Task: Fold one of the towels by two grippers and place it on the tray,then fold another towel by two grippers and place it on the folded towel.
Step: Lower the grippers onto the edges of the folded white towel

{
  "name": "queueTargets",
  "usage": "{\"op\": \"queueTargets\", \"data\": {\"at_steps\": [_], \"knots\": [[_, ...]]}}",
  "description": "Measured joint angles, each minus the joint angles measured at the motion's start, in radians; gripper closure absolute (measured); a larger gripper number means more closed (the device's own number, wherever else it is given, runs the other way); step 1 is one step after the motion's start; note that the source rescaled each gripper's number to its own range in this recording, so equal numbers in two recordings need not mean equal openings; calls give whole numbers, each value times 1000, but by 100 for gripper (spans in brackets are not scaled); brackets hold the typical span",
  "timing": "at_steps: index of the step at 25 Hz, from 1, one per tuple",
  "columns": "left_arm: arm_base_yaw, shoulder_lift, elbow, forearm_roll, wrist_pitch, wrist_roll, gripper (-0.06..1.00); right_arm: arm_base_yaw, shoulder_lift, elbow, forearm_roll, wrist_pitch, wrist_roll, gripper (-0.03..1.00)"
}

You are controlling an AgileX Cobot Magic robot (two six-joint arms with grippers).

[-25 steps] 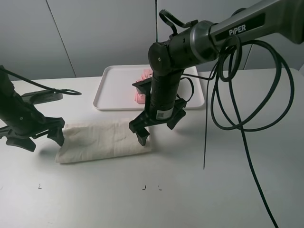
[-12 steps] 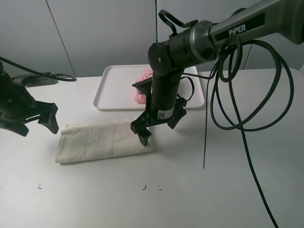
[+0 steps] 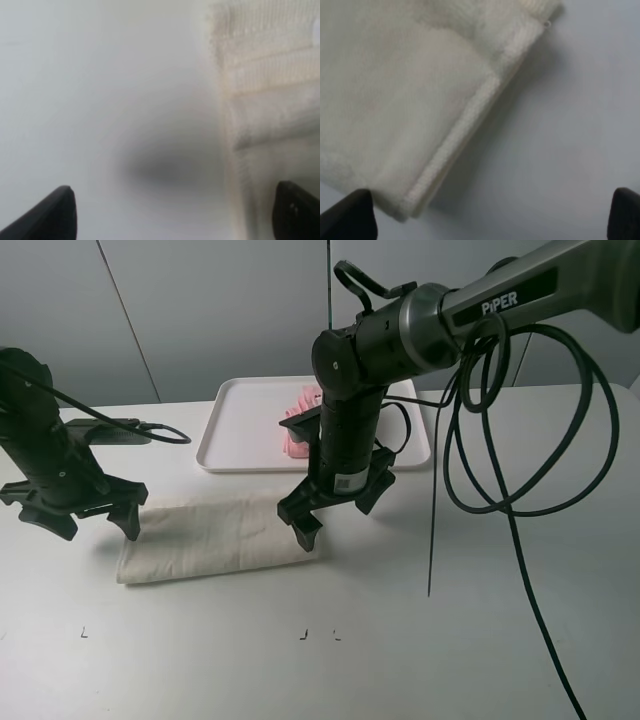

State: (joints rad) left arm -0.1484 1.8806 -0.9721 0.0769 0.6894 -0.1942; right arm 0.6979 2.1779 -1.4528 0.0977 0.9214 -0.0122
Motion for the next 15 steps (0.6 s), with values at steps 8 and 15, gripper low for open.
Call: {"op": "queueTargets", "data": {"at_steps": [8, 15], "knots": [[0, 39, 0, 48, -13, -38, -6, 0, 0, 0, 0, 2, -4, -3], [0, 67, -6, 48, -18, -38, -6, 0, 0, 0, 13, 2, -4, -3]]}}
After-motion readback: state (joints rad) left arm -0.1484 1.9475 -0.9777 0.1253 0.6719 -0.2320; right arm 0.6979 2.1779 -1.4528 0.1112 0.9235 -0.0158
